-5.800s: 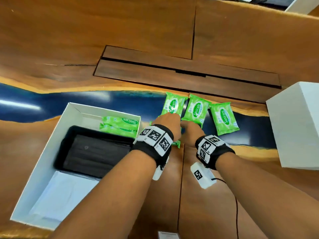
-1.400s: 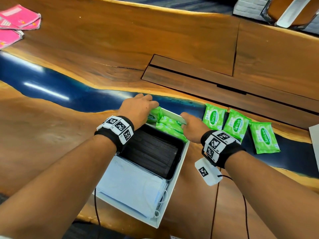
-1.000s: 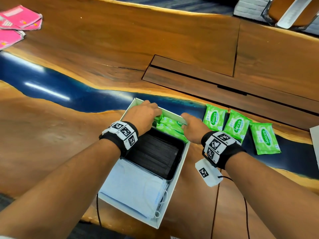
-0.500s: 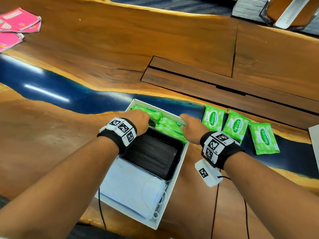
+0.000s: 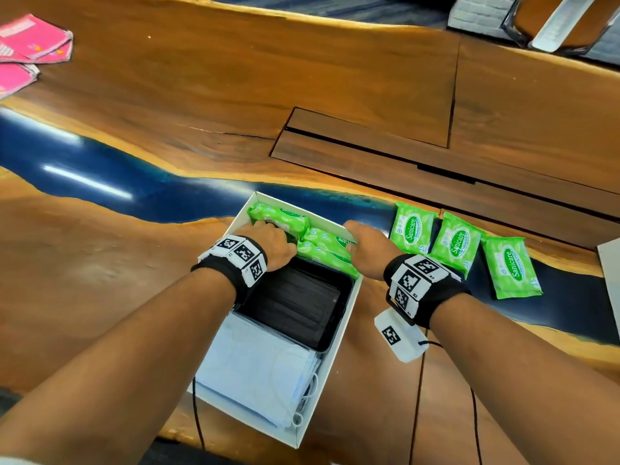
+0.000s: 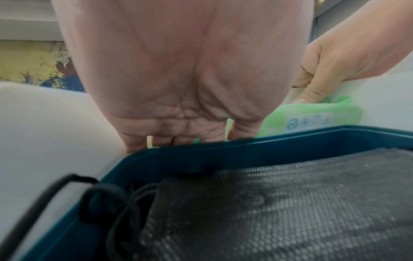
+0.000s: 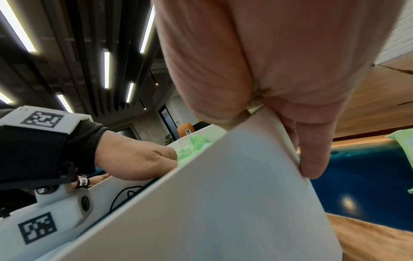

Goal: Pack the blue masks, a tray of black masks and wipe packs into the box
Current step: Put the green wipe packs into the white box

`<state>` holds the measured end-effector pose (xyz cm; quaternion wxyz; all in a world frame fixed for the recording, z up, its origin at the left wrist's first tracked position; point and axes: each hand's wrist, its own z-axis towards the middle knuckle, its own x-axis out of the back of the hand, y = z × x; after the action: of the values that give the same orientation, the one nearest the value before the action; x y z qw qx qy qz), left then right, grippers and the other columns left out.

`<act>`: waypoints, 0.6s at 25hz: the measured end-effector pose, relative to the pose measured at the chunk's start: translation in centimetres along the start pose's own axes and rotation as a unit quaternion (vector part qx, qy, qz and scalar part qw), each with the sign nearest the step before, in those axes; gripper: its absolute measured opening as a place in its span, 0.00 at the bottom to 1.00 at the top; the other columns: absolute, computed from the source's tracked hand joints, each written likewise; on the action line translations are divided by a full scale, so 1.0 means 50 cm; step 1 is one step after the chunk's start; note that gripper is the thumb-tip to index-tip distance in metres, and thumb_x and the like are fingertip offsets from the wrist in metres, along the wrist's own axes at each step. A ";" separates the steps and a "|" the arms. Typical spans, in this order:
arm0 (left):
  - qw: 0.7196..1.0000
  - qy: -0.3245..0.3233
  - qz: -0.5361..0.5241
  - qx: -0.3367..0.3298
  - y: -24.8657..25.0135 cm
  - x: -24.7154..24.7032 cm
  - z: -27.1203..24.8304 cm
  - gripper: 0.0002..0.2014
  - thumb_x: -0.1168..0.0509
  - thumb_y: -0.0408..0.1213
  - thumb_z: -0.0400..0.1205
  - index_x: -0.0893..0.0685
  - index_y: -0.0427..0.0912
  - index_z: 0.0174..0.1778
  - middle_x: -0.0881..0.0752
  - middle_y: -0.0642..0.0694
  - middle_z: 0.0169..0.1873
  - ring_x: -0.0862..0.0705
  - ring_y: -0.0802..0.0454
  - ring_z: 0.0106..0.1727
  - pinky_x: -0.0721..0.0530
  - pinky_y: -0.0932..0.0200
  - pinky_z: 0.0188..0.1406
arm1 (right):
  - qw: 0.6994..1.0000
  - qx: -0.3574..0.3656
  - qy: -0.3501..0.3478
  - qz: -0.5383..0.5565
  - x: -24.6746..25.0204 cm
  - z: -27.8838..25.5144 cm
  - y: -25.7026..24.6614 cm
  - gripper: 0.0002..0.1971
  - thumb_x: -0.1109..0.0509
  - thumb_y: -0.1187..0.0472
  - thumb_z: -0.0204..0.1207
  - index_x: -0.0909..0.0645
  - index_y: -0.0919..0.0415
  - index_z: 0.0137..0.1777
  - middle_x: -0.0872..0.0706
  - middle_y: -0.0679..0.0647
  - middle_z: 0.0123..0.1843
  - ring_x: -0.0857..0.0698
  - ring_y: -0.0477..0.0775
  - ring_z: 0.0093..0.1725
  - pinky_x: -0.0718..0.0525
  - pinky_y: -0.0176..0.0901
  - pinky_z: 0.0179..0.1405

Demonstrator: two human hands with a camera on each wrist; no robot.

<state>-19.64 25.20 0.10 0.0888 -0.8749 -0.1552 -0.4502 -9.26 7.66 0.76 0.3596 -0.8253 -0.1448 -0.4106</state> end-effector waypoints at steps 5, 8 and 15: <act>1.000 0.005 -0.007 0.006 0.002 0.026 0.006 0.21 0.48 0.51 0.84 0.16 0.40 0.57 0.15 0.37 0.61 0.17 0.39 0.61 0.21 0.49 0.62 | 1.000 -0.005 -0.008 0.007 0.004 -0.004 0.001 0.06 0.42 0.70 0.82 0.28 0.62 0.55 0.22 0.60 0.49 0.22 0.61 0.48 0.23 0.50 0.46; 0.999 0.032 0.027 -0.015 0.011 0.044 0.000 0.16 0.45 0.46 0.84 0.16 0.42 0.57 0.13 0.40 0.57 0.15 0.41 0.57 0.19 0.51 0.55 | 0.999 -0.006 -0.013 0.037 0.011 -0.007 0.007 0.04 0.41 0.67 0.83 0.29 0.58 0.52 0.22 0.56 0.46 0.22 0.59 0.46 0.24 0.48 0.44; 0.992 0.079 0.091 -0.042 0.050 0.101 -0.025 0.12 0.40 0.38 0.81 0.15 0.43 0.56 0.13 0.41 0.56 0.14 0.39 0.55 0.21 0.51 0.46 | 0.995 0.003 0.004 0.100 0.039 -0.028 0.025 0.10 0.34 0.57 0.82 0.22 0.57 0.61 0.18 0.52 0.57 0.19 0.53 0.56 0.20 0.49 0.57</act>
<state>-16.96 23.44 4.92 0.1045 -0.8500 -0.0486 -0.5140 -8.16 5.67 2.26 0.4019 -0.8328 -0.0618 -0.3756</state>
